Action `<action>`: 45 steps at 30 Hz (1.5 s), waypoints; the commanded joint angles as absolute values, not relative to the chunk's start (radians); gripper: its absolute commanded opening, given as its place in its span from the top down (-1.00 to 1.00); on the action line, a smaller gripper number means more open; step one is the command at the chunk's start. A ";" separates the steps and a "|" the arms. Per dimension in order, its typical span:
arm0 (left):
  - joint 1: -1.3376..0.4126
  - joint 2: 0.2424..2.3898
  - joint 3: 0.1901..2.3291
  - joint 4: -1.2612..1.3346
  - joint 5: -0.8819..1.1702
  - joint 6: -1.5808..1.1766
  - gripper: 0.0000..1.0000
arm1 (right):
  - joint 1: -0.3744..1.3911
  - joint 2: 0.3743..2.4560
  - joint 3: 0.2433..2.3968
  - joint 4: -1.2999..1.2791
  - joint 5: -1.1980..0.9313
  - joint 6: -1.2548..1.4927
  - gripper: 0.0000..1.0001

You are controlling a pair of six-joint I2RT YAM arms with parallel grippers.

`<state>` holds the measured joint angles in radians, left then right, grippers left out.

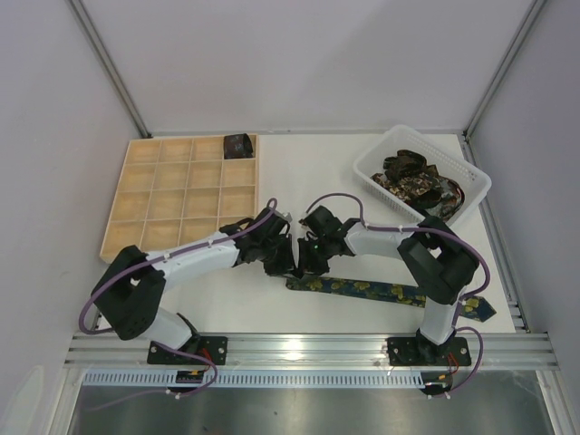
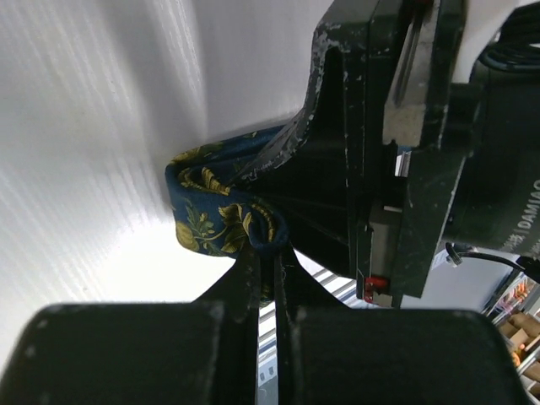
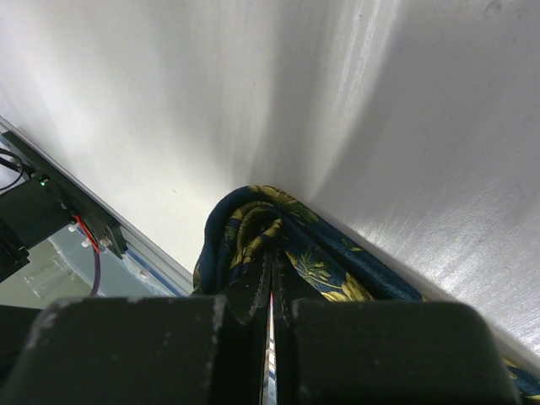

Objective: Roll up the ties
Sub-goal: Roll the tie

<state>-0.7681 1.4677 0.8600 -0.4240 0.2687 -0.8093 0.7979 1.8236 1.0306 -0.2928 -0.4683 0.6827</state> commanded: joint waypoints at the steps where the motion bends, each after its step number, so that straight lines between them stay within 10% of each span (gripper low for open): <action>1: -0.795 1.502 0.897 -0.394 0.276 -0.839 0.99 | 0.805 1.824 1.031 -0.239 -0.486 0.712 1.00; 45: -0.881 1.714 0.957 -0.328 0.281 -0.853 0.83 | 0.640 1.605 0.853 -0.359 -0.410 0.701 1.00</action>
